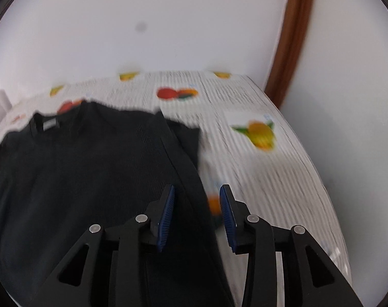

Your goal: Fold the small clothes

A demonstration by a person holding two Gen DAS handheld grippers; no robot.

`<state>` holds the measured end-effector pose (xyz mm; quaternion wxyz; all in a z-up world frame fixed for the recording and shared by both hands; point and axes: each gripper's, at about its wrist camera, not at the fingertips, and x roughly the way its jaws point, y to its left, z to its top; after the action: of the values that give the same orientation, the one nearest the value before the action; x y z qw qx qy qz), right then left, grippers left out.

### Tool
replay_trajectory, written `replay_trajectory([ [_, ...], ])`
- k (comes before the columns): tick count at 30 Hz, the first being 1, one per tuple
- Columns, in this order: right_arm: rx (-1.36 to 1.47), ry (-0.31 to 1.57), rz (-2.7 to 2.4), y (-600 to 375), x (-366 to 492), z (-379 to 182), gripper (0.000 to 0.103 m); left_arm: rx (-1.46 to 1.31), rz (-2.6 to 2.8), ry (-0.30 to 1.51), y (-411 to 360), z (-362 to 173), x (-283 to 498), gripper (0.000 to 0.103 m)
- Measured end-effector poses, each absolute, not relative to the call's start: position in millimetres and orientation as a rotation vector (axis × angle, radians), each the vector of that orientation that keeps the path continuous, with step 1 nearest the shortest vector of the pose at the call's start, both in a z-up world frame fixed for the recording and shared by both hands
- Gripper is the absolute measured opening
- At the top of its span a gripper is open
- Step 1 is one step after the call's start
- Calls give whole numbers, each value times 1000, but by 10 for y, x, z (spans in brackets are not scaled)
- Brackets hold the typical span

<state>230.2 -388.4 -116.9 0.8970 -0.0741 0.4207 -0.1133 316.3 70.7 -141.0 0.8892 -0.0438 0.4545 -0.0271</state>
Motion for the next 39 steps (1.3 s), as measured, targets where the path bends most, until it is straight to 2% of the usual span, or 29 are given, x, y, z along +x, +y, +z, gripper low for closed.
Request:
replay_trajectory([
  [4,-137,904,-260,-4007,1903,-1260,36,-59,-42,961,753,-1411,2897,38],
  [8,-148,911,-271,-3999,1654,-1209,37,-50,-36,965,840,-1418,2621,43],
  [26,-272,919,-344,-3715,1133,-1093,37,-49,-36,984,1163,-1499,1698,55],
  [28,-290,899,-338,-3595,1106,-1004,38,-65,-43,989,1193,-1491,1650,56],
  [32,-274,852,-275,-3270,1133,-878,51,-63,-42,990,1202,-1447,1570,56],
  [39,-268,872,-63,-2250,1344,-1155,52,-89,-38,996,1297,-1428,1327,59],
])
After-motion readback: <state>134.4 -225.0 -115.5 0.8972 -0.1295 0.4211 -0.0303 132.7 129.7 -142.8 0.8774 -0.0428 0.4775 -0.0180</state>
